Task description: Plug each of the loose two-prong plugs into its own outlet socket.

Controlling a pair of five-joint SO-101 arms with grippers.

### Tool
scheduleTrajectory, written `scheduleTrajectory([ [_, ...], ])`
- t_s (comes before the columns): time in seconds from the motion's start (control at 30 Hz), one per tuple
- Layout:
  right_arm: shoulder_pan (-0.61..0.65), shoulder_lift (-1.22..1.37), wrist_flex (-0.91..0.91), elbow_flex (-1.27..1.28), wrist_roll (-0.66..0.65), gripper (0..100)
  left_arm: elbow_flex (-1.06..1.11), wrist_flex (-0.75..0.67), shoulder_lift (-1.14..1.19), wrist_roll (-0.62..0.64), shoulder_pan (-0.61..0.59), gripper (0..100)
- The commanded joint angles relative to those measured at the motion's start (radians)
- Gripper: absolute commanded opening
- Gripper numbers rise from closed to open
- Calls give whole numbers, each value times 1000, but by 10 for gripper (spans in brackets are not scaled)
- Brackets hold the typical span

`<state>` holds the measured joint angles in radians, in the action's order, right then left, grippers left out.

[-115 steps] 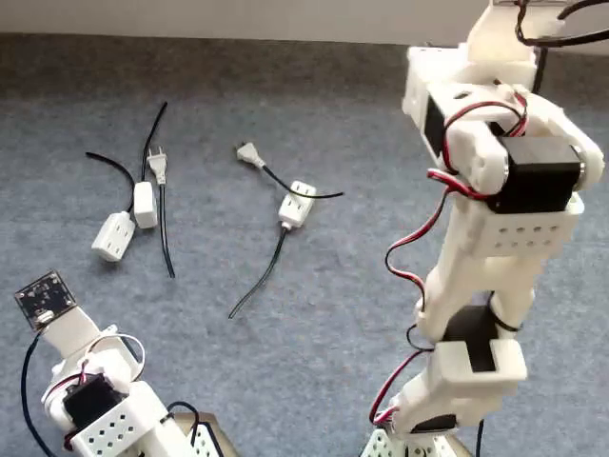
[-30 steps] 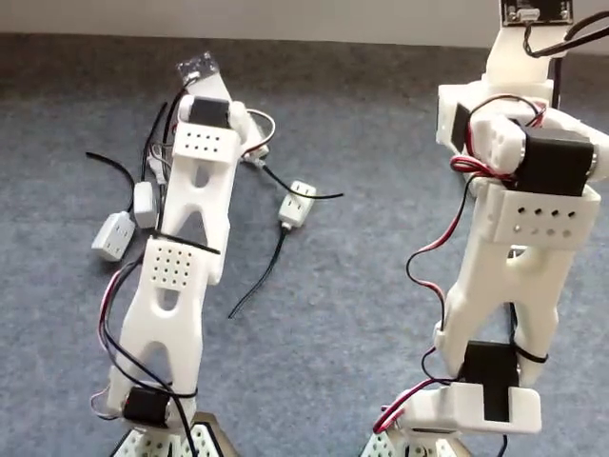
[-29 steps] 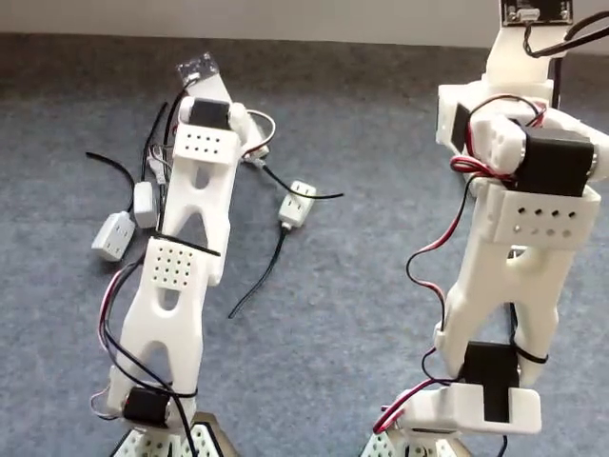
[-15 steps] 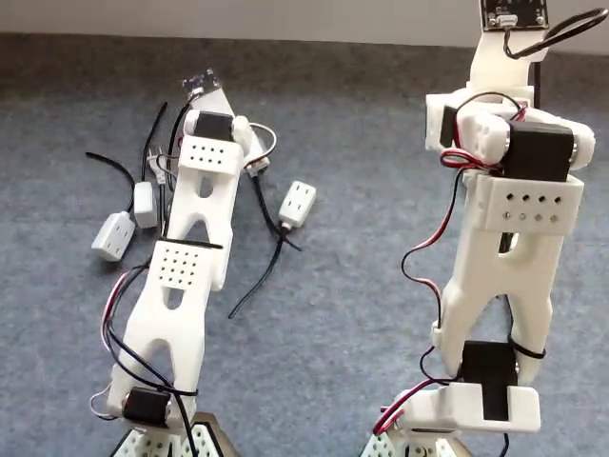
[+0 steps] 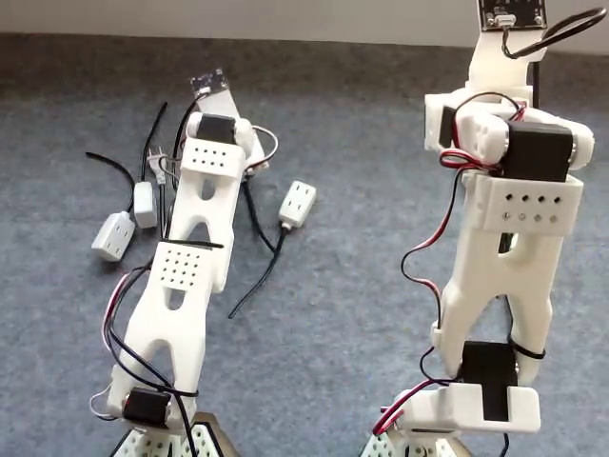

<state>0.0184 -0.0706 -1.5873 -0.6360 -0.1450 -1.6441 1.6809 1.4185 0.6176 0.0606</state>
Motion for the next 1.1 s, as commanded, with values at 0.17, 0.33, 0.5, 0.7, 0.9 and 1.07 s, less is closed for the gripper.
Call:
scheduleTrajectory([
  [0.17, 1, -67, 18, -5, -14, 270, 127, 95, -174, -141, 7, 7],
  [0.33, 1, -122, 13, -1, -15, 270, 533, 97, -460, -374, 30, 7],
  [0.5, 1, -136, 18, 2, -15, 270, 1107, 94, -849, -466, 41, 7],
  [0.7, 5, -136, 19, 4, -14, 270, 1658, 15, -1199, -589, -15, 7],
  [0.9, 5, -136, 19, 4, -14, 270, 2005, -216, -1300, -740, -128, 13],
  [1.07, 5, -136, 19, 4, -14, 270, 2052, -222, -1280, -775, -176, 120],
])
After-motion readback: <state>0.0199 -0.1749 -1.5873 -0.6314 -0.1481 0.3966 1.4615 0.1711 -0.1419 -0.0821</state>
